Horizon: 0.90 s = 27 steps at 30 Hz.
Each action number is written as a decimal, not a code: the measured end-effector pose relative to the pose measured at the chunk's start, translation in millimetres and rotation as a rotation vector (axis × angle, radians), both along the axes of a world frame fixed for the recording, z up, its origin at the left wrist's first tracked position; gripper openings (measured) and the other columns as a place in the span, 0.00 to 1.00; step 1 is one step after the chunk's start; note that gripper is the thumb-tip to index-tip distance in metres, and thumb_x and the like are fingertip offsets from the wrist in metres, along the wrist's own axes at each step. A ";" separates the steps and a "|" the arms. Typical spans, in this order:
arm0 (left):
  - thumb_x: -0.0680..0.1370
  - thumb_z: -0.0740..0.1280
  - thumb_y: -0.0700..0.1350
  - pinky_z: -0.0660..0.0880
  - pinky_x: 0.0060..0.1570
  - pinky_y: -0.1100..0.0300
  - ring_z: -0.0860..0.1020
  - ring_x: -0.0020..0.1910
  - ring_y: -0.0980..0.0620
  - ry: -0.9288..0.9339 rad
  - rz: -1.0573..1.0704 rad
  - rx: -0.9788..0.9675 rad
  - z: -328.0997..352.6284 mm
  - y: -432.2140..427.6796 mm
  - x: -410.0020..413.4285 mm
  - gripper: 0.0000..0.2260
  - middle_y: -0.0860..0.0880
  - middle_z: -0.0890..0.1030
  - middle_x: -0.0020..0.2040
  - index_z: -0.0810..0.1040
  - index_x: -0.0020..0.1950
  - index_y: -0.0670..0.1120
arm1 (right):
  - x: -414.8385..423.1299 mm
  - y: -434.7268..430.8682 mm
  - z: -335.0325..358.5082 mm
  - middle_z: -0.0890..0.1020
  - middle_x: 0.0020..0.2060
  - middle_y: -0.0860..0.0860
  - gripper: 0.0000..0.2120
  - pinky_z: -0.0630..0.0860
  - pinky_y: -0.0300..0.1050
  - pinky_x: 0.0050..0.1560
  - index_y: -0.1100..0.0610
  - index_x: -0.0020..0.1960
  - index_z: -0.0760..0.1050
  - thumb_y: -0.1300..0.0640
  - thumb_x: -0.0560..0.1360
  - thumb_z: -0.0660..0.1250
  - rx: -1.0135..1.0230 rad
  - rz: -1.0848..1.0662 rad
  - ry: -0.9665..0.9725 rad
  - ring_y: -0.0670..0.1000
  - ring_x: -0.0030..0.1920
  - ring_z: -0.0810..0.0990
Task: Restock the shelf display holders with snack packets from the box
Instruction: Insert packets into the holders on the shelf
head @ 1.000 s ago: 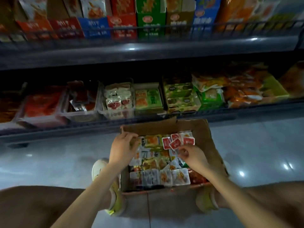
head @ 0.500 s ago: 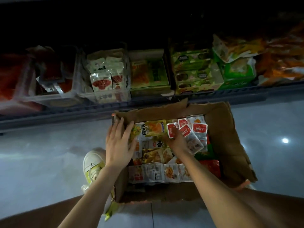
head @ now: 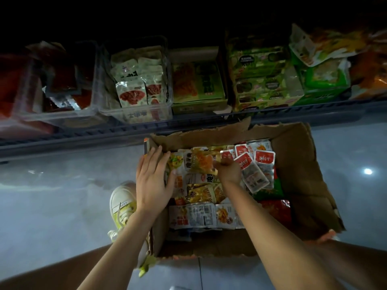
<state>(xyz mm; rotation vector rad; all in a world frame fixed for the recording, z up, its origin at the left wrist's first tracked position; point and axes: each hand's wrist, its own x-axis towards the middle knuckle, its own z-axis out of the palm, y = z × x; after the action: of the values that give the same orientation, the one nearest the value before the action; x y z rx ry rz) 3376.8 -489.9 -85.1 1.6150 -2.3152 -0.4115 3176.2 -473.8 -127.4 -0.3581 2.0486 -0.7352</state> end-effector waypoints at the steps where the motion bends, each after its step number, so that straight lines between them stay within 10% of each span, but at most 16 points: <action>1: 0.78 0.56 0.53 0.57 0.73 0.48 0.64 0.72 0.47 0.010 0.013 0.010 2.6 2.8 -0.6 0.21 0.43 0.72 0.69 0.74 0.66 0.44 | -5.2 8.3 6.5 0.83 0.47 0.57 0.05 0.77 0.53 0.55 0.60 0.49 0.81 0.60 0.74 0.69 -0.007 -0.079 -0.045 0.57 0.53 0.80; 8: 0.78 0.57 0.53 0.72 0.46 0.52 0.77 0.46 0.44 0.067 0.207 0.055 34.2 55.7 -28.1 0.17 0.45 0.80 0.46 0.81 0.52 0.43 | -28.8 75.2 43.3 0.81 0.43 0.56 0.07 0.80 0.47 0.33 0.59 0.52 0.72 0.67 0.76 0.64 0.025 -0.556 -0.616 0.53 0.40 0.80; 13: 0.77 0.67 0.50 0.75 0.43 0.70 0.78 0.50 0.56 0.585 0.437 0.586 33.7 66.0 -59.3 0.19 0.53 0.80 0.53 0.70 0.66 0.47 | -10.2 95.5 52.7 0.83 0.30 0.53 0.06 0.79 0.43 0.26 0.59 0.51 0.74 0.67 0.76 0.64 0.076 -0.448 -0.827 0.51 0.29 0.82; 15: 0.76 0.70 0.46 0.80 0.50 0.55 0.80 0.53 0.53 0.808 0.564 0.705 26.1 64.3 -66.8 0.17 0.52 0.81 0.55 0.70 0.63 0.52 | -5.7 97.2 52.8 0.84 0.31 0.53 0.05 0.81 0.45 0.30 0.59 0.49 0.75 0.67 0.76 0.64 0.090 -0.332 -0.854 0.50 0.29 0.83; 18: 0.74 0.71 0.40 0.78 0.53 0.42 0.80 0.53 0.49 0.887 0.740 0.732 16.1 55.2 -68.6 0.17 0.50 0.81 0.53 0.71 0.59 0.53 | -14.0 86.7 50.9 0.85 0.33 0.54 0.02 0.81 0.44 0.34 0.59 0.48 0.77 0.64 0.76 0.66 0.063 -0.182 -0.729 0.50 0.30 0.83; 27: 0.75 0.69 0.38 0.74 0.56 0.49 0.76 0.58 0.44 0.593 0.771 0.744 -10.9 33.7 -54.4 0.26 0.45 0.79 0.58 0.66 0.70 0.47 | -33.0 14.5 -2.5 0.76 0.64 0.51 0.24 0.69 0.41 0.57 0.53 0.69 0.70 0.47 0.75 0.68 -0.115 0.502 0.129 0.53 0.64 0.74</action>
<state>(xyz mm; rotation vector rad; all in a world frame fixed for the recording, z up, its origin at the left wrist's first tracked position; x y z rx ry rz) 3322.5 -456.2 -96.0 2.1265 -1.0205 -1.4023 3143.2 -459.3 -129.9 -0.9653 1.9202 -0.5267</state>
